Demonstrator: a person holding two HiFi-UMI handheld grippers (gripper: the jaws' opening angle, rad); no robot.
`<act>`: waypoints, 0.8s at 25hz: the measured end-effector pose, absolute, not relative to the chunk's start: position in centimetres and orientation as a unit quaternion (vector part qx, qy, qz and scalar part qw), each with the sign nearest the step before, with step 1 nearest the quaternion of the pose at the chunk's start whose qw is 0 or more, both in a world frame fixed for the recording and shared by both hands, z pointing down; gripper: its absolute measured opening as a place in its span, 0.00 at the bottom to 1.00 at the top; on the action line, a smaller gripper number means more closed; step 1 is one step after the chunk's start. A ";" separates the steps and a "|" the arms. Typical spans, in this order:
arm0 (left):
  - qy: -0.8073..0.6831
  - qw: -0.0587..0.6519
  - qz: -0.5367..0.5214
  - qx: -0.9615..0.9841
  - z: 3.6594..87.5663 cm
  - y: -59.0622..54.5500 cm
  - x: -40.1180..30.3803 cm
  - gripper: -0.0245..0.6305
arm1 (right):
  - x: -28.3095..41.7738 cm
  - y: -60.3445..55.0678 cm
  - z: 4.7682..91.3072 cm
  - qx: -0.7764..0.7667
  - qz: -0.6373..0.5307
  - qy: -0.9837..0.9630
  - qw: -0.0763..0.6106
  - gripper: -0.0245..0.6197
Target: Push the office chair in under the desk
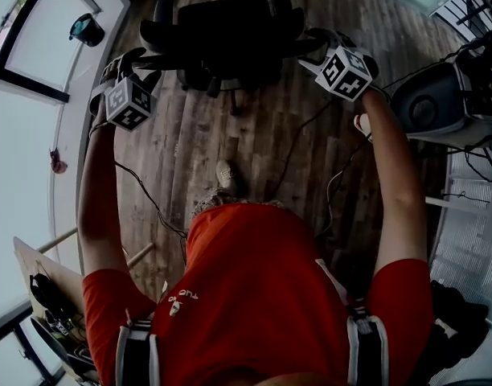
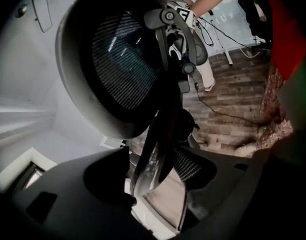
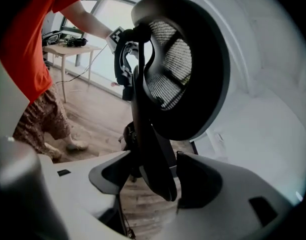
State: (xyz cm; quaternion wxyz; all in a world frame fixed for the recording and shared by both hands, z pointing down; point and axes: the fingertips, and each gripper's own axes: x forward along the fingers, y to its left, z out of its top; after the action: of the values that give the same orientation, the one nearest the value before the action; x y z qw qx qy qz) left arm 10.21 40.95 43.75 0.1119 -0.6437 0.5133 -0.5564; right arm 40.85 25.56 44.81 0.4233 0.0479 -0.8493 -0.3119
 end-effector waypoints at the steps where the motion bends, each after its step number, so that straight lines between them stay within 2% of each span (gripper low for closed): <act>1: 0.504 0.112 -0.566 -0.642 44.2 40.6 9.9 0.44 | 40.6 25.2 45.3 0.041 -0.313 -0.845 0.432 0.46; 10: 0.445 0.111 -0.603 -0.652 47.8 37.6 8.7 0.44 | 38.4 23.4 49.4 -0.010 -0.303 -0.815 0.494 0.46; 14: 0.437 0.128 -0.598 -0.660 48.1 36.4 9.1 0.35 | 37.7 22.9 50.2 -0.018 -0.310 -0.808 0.501 0.46; 18: 0.435 0.150 -0.597 -0.657 47.9 35.9 8.9 0.30 | 37.3 22.4 50.0 -0.029 -0.342 -0.798 0.496 0.32; 20: 0.429 0.158 -0.599 -0.657 47.9 35.8 8.9 0.27 | 37.3 22.4 50.0 -0.037 -0.355 -0.792 0.495 0.29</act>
State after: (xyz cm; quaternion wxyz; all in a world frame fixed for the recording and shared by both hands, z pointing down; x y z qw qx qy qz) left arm 8.94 35.81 47.87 0.1577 -0.6573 0.4287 -0.5994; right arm 37.34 22.39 50.02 0.4954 -0.0372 -0.7919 -0.3551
